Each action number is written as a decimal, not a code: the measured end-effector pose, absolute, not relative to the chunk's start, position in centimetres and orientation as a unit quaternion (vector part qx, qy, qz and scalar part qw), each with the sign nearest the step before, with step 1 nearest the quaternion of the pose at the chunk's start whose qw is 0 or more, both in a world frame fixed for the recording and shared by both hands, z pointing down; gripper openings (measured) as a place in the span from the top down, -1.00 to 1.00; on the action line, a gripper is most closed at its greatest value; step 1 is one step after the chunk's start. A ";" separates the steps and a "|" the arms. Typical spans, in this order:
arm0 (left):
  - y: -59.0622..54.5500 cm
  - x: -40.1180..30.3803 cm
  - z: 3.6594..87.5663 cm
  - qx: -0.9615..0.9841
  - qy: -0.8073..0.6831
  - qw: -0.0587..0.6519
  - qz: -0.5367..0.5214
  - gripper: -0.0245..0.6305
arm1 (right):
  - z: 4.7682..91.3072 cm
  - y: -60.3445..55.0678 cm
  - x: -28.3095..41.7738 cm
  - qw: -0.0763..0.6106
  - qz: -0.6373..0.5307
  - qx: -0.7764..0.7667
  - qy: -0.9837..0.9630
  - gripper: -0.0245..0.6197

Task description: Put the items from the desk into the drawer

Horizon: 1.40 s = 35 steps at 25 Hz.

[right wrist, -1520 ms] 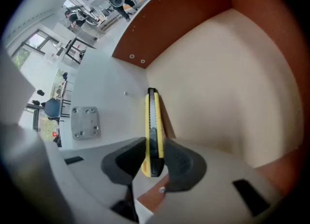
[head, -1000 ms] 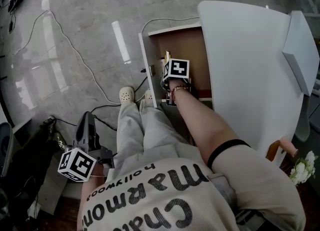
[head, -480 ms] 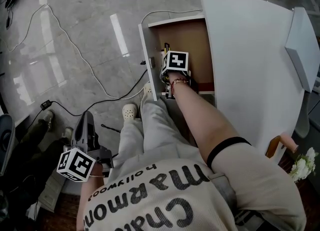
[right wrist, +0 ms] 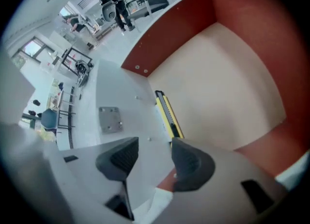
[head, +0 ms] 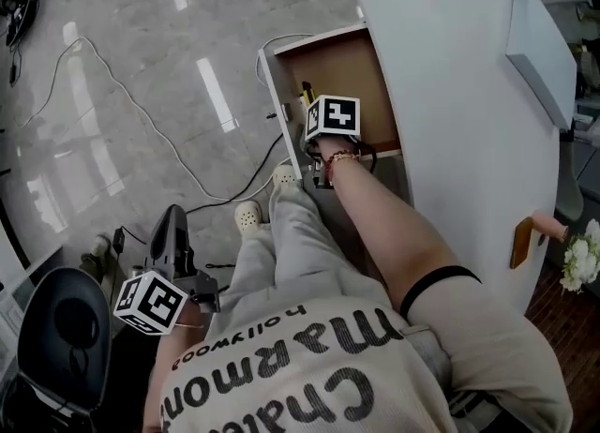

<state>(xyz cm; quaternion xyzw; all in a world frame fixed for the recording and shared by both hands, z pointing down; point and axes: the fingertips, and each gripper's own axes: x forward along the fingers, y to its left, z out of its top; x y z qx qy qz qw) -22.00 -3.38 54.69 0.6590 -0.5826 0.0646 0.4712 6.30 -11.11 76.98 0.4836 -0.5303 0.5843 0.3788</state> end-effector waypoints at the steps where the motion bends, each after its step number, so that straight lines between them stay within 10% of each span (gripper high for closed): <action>1: -3.4 -22.3 54.1 0.668 -0.577 0.467 0.061 0.92 | 75.7 -10.8 5.8 0.360 0.589 0.489 -0.533 0.24; 18: -3.8 -22.9 42.3 0.779 -0.486 0.395 -0.016 0.92 | 54.5 -3.7 -0.1 0.073 0.592 0.567 -0.568 0.90; 35: -4.4 -18.1 29.8 0.865 -0.399 0.297 -0.070 0.92 | 32.1 -5.6 -2.1 -0.094 0.420 0.544 -0.720 0.91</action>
